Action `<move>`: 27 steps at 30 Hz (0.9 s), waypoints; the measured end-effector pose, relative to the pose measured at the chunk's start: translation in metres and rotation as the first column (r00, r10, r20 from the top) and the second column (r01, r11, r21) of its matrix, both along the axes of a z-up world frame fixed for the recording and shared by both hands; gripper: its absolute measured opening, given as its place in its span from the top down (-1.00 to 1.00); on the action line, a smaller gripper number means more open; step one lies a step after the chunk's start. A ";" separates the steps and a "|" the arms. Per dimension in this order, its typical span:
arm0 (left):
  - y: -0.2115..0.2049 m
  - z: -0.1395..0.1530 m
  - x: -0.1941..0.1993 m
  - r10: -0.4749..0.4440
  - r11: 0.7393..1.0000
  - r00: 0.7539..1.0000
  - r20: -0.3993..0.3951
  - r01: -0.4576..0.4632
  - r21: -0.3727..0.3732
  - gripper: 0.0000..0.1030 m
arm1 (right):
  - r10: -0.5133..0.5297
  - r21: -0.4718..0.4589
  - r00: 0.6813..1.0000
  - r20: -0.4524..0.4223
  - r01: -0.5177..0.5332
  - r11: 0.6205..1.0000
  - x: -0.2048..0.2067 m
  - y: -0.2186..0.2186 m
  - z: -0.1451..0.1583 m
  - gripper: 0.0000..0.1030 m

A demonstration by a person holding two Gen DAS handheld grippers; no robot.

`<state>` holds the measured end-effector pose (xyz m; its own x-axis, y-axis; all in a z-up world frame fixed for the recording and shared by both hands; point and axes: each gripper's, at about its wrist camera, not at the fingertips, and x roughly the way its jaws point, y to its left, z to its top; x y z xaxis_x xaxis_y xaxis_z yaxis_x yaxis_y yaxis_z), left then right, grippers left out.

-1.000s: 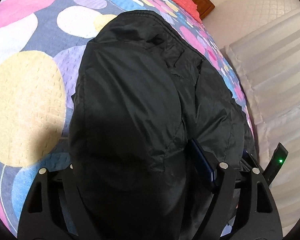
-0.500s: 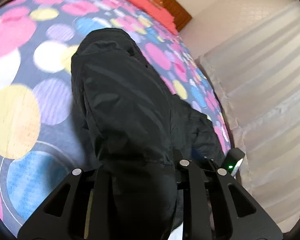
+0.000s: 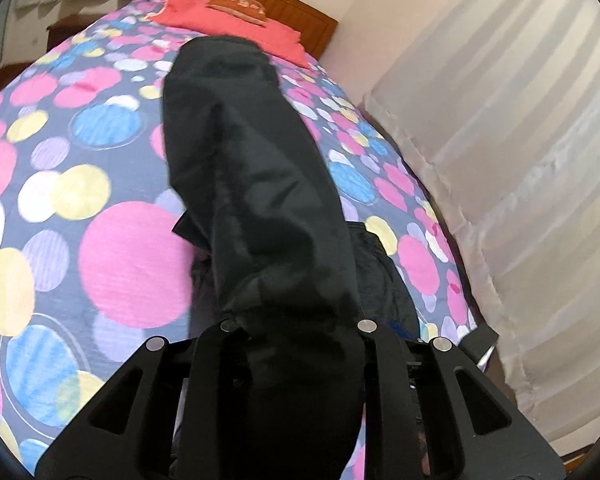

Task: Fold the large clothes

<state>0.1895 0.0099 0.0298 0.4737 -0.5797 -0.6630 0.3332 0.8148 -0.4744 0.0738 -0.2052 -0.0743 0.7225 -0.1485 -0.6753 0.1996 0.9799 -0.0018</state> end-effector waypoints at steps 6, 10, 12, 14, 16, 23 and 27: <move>-0.080 -0.004 -0.009 -0.044 0.997 0.999 -0.010 0.045 0.057 0.60 | -0.075 -0.021 0.997 -0.002 0.075 0.997 -0.023 -0.052 0.001 -0.14; -0.138 -0.025 -0.008 -0.084 0.992 0.996 -0.030 0.087 0.087 0.60 | -0.125 -0.001 0.992 -0.008 0.125 0.992 -0.034 -0.080 -0.006 -0.14; -0.152 -0.038 -0.006 -0.093 0.991 0.995 -0.045 0.097 0.094 0.60 | -0.148 0.001 0.989 -0.015 0.148 0.989 -0.038 -0.091 -0.010 -0.14; -0.168 -0.055 -0.002 -0.098 0.990 0.993 -0.070 0.105 0.099 0.60 | -0.159 0.006 0.987 -0.025 0.159 0.987 -0.042 -0.098 -0.014 -0.14; -0.181 -0.071 -0.001 -0.101 0.988 0.991 -0.089 0.110 0.105 0.60 | -0.167 0.014 0.985 -0.036 0.167 0.986 -0.041 -0.105 -0.019 -0.14; -0.204 -0.108 -0.003 -0.110 0.986 0.990 -0.094 0.120 0.116 0.60 | -0.183 0.032 0.982 -0.051 0.184 0.982 -0.040 -0.116 -0.027 -0.14; -0.209 -0.115 -0.008 -0.118 0.983 0.990 -0.077 0.127 0.132 0.60 | -0.189 0.017 0.981 -0.054 0.190 0.982 -0.039 -0.114 -0.030 -0.19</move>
<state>0.1817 -0.1993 -0.0855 0.3553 -0.5325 -0.7683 0.4051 0.8284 -0.3868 0.0351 -0.3196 -0.1038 0.6464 -0.2642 -0.7158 0.3817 0.9243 0.0036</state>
